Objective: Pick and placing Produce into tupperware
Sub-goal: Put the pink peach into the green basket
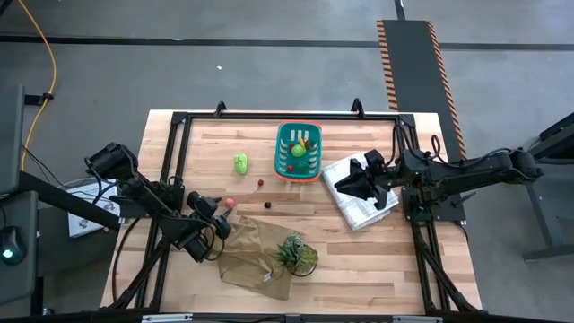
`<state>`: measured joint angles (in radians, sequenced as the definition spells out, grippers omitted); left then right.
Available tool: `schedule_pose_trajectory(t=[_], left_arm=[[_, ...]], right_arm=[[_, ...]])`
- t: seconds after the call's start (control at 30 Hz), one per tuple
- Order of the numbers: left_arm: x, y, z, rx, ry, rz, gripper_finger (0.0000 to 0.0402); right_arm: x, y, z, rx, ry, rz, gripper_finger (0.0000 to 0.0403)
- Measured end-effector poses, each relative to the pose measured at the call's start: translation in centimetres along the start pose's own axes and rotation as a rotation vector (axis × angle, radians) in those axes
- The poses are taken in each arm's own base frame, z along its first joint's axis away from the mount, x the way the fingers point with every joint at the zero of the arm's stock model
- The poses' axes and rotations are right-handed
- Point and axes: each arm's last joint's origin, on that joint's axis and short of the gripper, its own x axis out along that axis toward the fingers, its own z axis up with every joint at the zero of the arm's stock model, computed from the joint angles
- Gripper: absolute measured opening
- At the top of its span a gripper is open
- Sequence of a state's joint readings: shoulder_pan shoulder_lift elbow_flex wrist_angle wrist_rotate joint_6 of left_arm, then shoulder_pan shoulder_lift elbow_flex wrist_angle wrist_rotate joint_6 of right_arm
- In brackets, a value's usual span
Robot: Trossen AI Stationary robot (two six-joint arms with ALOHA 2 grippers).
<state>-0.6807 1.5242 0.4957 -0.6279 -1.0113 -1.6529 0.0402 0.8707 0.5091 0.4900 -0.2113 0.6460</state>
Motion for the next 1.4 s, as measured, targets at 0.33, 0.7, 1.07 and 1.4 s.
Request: schedule_pose_trajectory(t=[0.33, 0.7, 1.07, 1.4], left_arm=[[0.0, 0.0, 0.0, 0.004, 0.011, 0.001, 0.0248], [0.0, -0.3, -0.2, -0.004, 0.048, -0.016, 0.0248], [1.0, -0.8, -1.7, -0.057, 0.026, 0.009, 0.0248], [1.5, -0.7, -2.4, -0.053, -0.008, 0.035, 0.0248]], right_arm=[[0.0, 0.0, 0.0, -0.022, 0.002, 0.002, 0.0079], [0.0, 0.0, 0.0, -0.037, 0.001, 0.001, 0.0079], [0.0, 0.0, 0.1, -0.043, -0.021, -0.019, 0.0079], [0.0, -0.1, 0.1, -0.043, -0.027, -0.026, 0.0079]])
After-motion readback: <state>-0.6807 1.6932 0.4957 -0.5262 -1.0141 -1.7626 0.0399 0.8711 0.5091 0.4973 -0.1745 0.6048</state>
